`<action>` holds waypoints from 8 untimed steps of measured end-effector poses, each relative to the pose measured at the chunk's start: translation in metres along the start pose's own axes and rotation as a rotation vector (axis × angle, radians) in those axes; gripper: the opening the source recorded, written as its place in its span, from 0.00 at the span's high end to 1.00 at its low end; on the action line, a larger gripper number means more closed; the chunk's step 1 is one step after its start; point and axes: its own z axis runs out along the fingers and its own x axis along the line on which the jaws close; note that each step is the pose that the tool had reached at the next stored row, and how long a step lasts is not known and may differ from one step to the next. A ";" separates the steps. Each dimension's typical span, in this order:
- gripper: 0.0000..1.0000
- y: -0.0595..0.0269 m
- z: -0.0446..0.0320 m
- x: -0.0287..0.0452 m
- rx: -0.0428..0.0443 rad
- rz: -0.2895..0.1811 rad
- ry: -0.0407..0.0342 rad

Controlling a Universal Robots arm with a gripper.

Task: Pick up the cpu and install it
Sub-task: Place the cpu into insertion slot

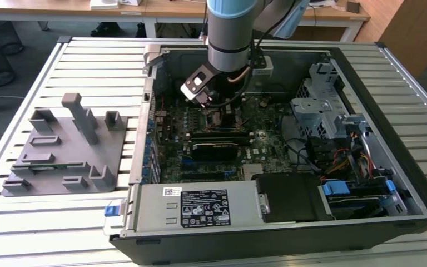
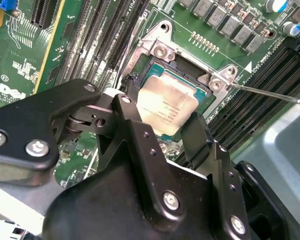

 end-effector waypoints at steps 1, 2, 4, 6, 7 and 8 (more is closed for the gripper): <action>0.39 0.0000 -0.0005 0.0000 0.0000 0.000 0.0001; 0.39 0.0001 -0.0011 0.0000 -0.0002 0.000 0.0003; 0.39 0.0001 -0.0031 0.0001 -0.0002 0.000 0.0003; 0.39 0.0002 -0.0060 0.0002 -0.0002 0.000 0.0003; 0.39 0.0003 -0.0075 0.0002 -0.0002 0.000 0.0003; 0.39 0.0003 -0.0089 0.0003 -0.0002 0.000 0.0003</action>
